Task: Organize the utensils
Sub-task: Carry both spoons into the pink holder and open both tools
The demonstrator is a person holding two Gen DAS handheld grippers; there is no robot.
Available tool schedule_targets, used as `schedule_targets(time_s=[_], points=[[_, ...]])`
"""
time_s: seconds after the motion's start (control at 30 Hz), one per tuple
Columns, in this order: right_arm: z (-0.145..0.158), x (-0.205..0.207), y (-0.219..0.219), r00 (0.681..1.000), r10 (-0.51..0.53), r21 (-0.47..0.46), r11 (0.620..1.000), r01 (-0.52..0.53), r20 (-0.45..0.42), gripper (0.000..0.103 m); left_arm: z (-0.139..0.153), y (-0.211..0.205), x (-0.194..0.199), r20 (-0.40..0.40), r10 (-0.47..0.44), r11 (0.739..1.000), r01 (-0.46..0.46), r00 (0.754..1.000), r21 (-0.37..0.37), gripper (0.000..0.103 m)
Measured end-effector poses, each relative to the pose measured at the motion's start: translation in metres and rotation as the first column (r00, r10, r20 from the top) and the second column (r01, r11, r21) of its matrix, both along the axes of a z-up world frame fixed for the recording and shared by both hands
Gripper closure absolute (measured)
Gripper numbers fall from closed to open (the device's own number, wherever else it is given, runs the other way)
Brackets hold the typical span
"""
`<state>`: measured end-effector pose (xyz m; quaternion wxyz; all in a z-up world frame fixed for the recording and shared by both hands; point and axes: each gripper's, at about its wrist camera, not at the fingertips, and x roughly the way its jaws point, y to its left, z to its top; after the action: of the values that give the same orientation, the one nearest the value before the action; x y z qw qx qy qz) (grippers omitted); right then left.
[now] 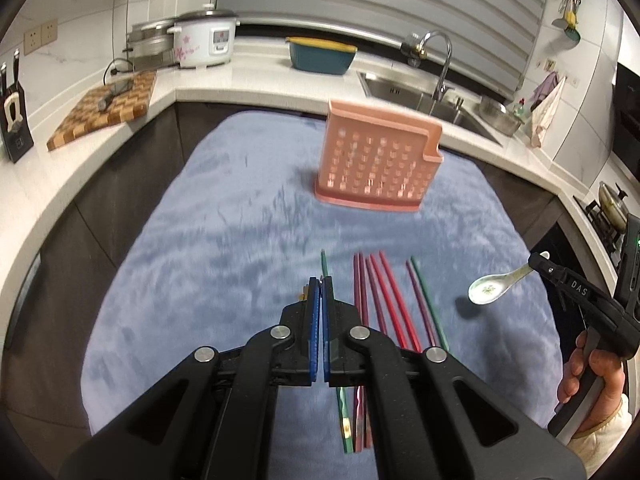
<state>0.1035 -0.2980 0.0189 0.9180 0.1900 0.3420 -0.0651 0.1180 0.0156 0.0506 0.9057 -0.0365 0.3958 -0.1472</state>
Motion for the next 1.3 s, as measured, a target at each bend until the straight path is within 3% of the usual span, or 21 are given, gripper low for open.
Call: schedule_targets(time_s=[0.33,0.53,0.63,0.77,0.97,1.3], points=[[0.059,0.046,0.01,0.992,0.037,-0.045,0.998,-0.032,0.117,0.096,0.065,-0.009,0.04,0.141,-0.019,0.999,0.022,0.99,-0.024,0.102],[0.099,0.101,0.01,0.981,0.032,-0.102,0.995,-0.012,0.192,0.096,0.117,-0.024,0.083,0.261,-0.023,0.997,0.041,0.965,-0.064,0.102],[0.106,0.132,0.01,0.981,0.028,-0.111,0.994,-0.007,0.194,0.096,0.128,-0.035,0.108,0.284,-0.026,0.996,0.049,0.958,-0.074,0.102],[0.097,0.17,0.011,0.985,0.03,-0.098,0.995,-0.013,0.169,0.096,0.122,-0.044,0.139,0.253,-0.033,0.991,0.065,0.967,-0.12,0.102],[0.066,0.203,0.015,0.994,0.037,-0.086,0.996,-0.028,0.098,0.096,0.091,-0.055,0.175,0.162,-0.053,0.982,0.081,0.985,-0.17,0.102],[0.031,0.223,0.019,0.998,0.049,-0.096,0.994,-0.046,0.026,0.096,0.047,-0.062,0.2,0.078,-0.042,0.988,0.053,0.996,-0.142,0.102]])
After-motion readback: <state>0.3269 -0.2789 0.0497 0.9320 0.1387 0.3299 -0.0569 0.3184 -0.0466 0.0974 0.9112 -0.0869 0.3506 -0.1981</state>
